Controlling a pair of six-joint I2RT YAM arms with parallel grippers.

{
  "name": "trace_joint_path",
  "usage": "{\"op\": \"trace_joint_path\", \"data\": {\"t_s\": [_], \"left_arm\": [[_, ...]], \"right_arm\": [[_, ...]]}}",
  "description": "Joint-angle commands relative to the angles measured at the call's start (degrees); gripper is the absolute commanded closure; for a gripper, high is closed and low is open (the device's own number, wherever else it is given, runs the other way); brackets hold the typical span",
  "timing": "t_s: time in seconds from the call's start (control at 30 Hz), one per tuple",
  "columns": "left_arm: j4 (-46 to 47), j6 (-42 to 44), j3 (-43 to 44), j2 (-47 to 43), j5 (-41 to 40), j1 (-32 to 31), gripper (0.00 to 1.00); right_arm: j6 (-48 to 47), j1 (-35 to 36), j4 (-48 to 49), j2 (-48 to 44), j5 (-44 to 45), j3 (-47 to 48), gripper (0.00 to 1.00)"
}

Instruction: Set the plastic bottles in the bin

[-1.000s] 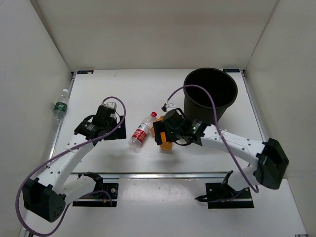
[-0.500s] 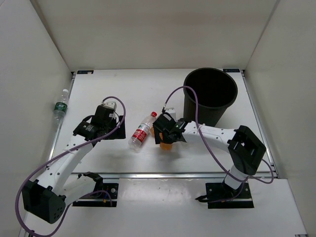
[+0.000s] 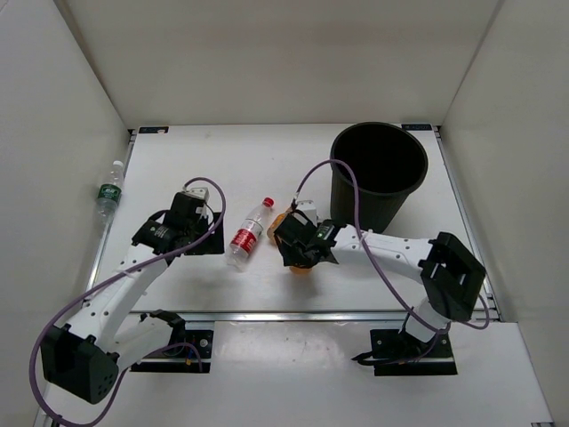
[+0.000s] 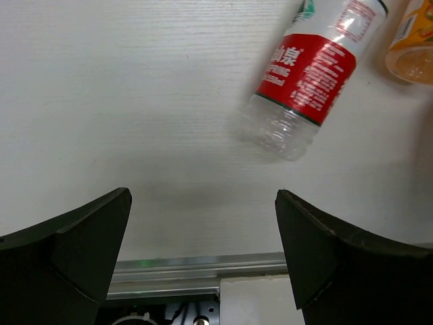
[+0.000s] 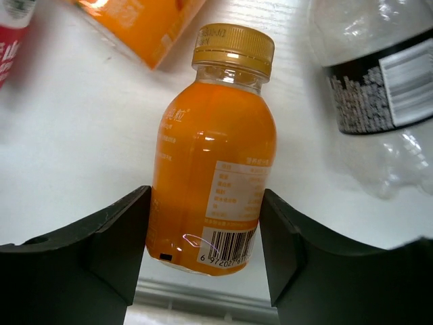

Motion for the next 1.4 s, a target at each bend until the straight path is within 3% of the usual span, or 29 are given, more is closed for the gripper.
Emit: {"op": "trace_joint_path", "data": {"t_s": [0.0, 0.13, 0.27, 0.43, 0.6, 0.77, 0.83, 0.87, 0.93, 0.97, 1.03, 1.07, 1.37], "left_arm": [[3.7, 0.6, -0.4, 1.0, 3.0, -0.2, 0.01], [9.8, 0.9, -0.9, 4.4, 7.7, -1.1, 0.02], [11.5, 0.5, 0.4, 9.8, 8.2, -1.5, 0.01], [15.8, -0.1, 0.6, 13.8, 4.9, -2.3, 0.02], [17.8, 0.0, 3.5, 21.0, 4.2, -2.1, 0.02], [16.0, 0.8, 5.6, 25.0, 0.3, -3.0, 0.01], [15.5, 0.2, 5.4, 24.7, 0.1, -2.4, 0.01], [15.9, 0.8, 5.1, 24.1, 0.1, -2.1, 0.01], [16.3, 0.4, 4.5, 22.8, -0.2, -2.1, 0.01], [16.0, 0.3, 4.8, 22.6, 0.1, -2.2, 0.02], [16.0, 0.1, 4.8, 21.7, 0.4, -1.6, 0.01], [16.0, 0.1, 5.0, 21.0, 0.3, -1.6, 0.02], [14.4, -1.2, 7.0, 18.6, -0.8, -0.4, 0.02]], "right_arm": [[2.2, 0.9, -3.5, -5.8, 3.1, 3.8, 0.72], [-3.4, 1.1, -3.8, -10.0, 2.6, 7.6, 0.8], [-10.5, -0.9, -0.3, -14.7, -3.1, 12.4, 0.8], [-22.5, -2.5, 2.8, -18.0, -3.7, 22.9, 0.83], [-26.6, -10.0, 0.6, -20.1, -5.2, 30.4, 0.83], [-24.5, -26.6, -5.2, -20.8, -9.5, 31.2, 0.82], [-24.5, -31.9, -7.2, -20.4, -10.1, 29.8, 0.75], [-24.2, -33.0, -7.2, -20.4, -10.2, 29.2, 0.67], [-24.4, -37.2, -7.9, -20.3, -12.2, 28.6, 0.45], [-24.2, -38.3, -7.5, -20.1, -12.8, 28.2, 0.39], [-25.1, -37.8, -6.6, -20.7, -11.3, 27.4, 0.09], [-25.2, -37.3, -6.4, -20.7, -9.9, 27.4, 0.02], [-27.9, -32.9, -5.8, -22.8, -7.0, 27.5, 0.0]]}}
